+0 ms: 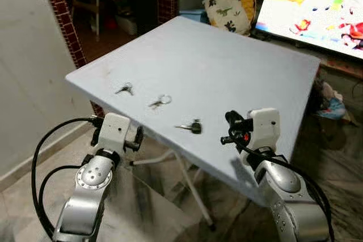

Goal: Hang keys on a hook

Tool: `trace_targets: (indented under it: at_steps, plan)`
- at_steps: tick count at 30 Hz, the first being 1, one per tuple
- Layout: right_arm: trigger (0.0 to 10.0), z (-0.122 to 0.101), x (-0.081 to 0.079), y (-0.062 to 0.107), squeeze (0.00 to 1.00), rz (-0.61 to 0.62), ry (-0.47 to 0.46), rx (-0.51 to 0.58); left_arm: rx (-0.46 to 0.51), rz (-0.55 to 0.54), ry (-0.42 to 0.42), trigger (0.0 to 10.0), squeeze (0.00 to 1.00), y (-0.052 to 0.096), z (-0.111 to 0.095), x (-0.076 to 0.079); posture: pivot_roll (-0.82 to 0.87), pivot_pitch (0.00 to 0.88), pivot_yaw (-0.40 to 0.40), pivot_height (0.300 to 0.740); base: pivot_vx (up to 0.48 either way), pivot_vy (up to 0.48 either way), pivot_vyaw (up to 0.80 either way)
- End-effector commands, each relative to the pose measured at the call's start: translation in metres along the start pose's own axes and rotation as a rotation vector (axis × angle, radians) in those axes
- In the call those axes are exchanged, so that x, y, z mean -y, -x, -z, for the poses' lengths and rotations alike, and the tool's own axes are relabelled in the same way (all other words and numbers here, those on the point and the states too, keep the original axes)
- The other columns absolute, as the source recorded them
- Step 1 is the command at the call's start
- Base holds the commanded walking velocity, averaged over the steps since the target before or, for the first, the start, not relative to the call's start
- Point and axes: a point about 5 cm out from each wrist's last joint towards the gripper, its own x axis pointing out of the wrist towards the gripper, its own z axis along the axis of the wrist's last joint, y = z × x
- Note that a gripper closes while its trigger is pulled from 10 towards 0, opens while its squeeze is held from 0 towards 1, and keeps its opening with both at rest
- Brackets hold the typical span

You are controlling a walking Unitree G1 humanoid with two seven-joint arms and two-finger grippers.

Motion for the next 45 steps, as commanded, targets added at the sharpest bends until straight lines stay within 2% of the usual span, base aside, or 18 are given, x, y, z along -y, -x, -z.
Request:
trace_targets:
  at_steps: [1, 7, 10, 16, 19, 37, 45]
  plan:
    - [10.0, -0.003, 0.008, 0.0, 0.0, 0.049, 0.027, 0.009, 0.015, 0.01, 0.001, 10.0, 0.0, -0.002, -0.004, 0.004, 0.08, 0.011, -0.028, 0.74, 0.0, 0.0, 0.0]
    - [10.0, -0.004, 0.017, -0.003, 0.0, 0.101, 0.026, 0.017, 0.039, 0.026, 0.013, 10.0, 0.0, -0.007, -0.011, 0.009, 0.08, 0.011, -0.028, 0.74, 0.0, 0.0, 0.0]
    - [10.0, -0.005, 0.021, -0.005, 0.0, 0.124, 0.059, 0.021, 0.05, 0.023, 0.022, 10.0, 0.0, -0.01, -0.014, 0.01, 0.08, 0.011, -0.028, 0.74, 0.0, 0.0, 0.0]
    - [10.0, -0.005, 0.025, -0.006, 0.0, 0.145, 0.063, 0.015, 0.062, 0.042, 0.033, 10.0, 0.0, -0.011, -0.017, 0.013, 0.08, 0.014, -0.032, 0.74, 0.0, 0.0, 0.69]
    - [10.0, -0.006, 0.025, -0.006, 0.0, 0.145, 0.06, 0.019, 0.062, 0.046, 0.036, 10.0, 0.0, -0.011, -0.017, 0.014, 0.08, 0.014, -0.032, 0.74, 0.0, 0.0, 0.73]
    - [10.0, -0.008, 0.022, -0.008, 0.0, 0.13, 0.046, 0.034, 0.066, 0.086, 0.07, 10.0, 0.0, -0.014, -0.018, 0.019, 0.07, 0.019, -0.035, 0.74, 0.0, 0.0, 0.0]
    - [10.0, -0.007, 0.021, -0.007, 0.0, 0.122, 0.041, 0.032, 0.058, 0.091, 0.077, 10.0, 0.0, -0.014, -0.015, 0.021, 0.07, 0.018, -0.036, 0.74, 0.0, -0.346, 0.0]
